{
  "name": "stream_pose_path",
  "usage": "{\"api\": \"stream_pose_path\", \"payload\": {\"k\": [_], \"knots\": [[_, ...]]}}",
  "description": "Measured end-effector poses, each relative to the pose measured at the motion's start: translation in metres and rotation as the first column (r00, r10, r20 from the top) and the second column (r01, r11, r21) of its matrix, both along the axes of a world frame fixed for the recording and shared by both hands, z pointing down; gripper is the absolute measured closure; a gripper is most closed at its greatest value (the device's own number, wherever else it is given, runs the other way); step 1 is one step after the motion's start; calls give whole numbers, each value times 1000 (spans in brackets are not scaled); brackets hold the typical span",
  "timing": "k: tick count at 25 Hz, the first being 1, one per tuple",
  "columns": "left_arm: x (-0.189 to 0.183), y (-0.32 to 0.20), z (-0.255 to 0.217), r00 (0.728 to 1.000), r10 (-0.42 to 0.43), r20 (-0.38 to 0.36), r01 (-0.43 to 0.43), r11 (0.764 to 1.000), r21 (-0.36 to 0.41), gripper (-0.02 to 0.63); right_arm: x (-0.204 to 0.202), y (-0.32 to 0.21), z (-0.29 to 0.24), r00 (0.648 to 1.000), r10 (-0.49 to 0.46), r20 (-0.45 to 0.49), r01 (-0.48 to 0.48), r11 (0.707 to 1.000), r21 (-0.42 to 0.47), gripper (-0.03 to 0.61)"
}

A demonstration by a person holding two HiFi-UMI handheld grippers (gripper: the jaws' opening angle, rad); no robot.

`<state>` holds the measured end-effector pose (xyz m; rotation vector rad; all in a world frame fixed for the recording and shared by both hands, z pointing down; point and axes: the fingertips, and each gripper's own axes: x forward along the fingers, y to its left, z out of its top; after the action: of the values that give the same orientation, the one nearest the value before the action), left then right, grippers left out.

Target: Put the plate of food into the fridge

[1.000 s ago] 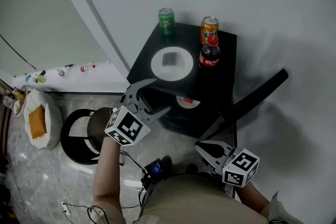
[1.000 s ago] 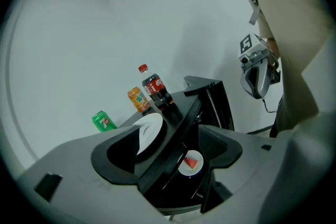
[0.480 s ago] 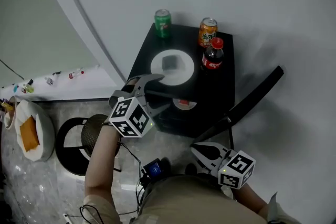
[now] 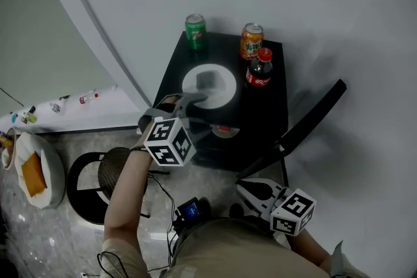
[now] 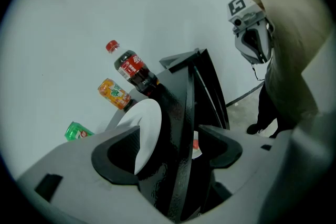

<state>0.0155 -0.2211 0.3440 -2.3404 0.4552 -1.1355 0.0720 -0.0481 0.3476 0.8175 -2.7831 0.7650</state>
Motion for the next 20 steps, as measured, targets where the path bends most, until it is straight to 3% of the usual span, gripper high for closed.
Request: {"api": "stream_pose_path", "payload": {"k": [8, 20], "knots": [[-1, -6, 11, 995, -6, 96, 1, 999, 53, 287, 6, -2, 0, 1000, 17, 7, -17, 1000, 1, 558], [-2, 7, 8, 997, 0, 78, -3, 999, 39, 288, 1, -3, -1, 1000, -8, 15, 8, 1000, -3, 557]]}}
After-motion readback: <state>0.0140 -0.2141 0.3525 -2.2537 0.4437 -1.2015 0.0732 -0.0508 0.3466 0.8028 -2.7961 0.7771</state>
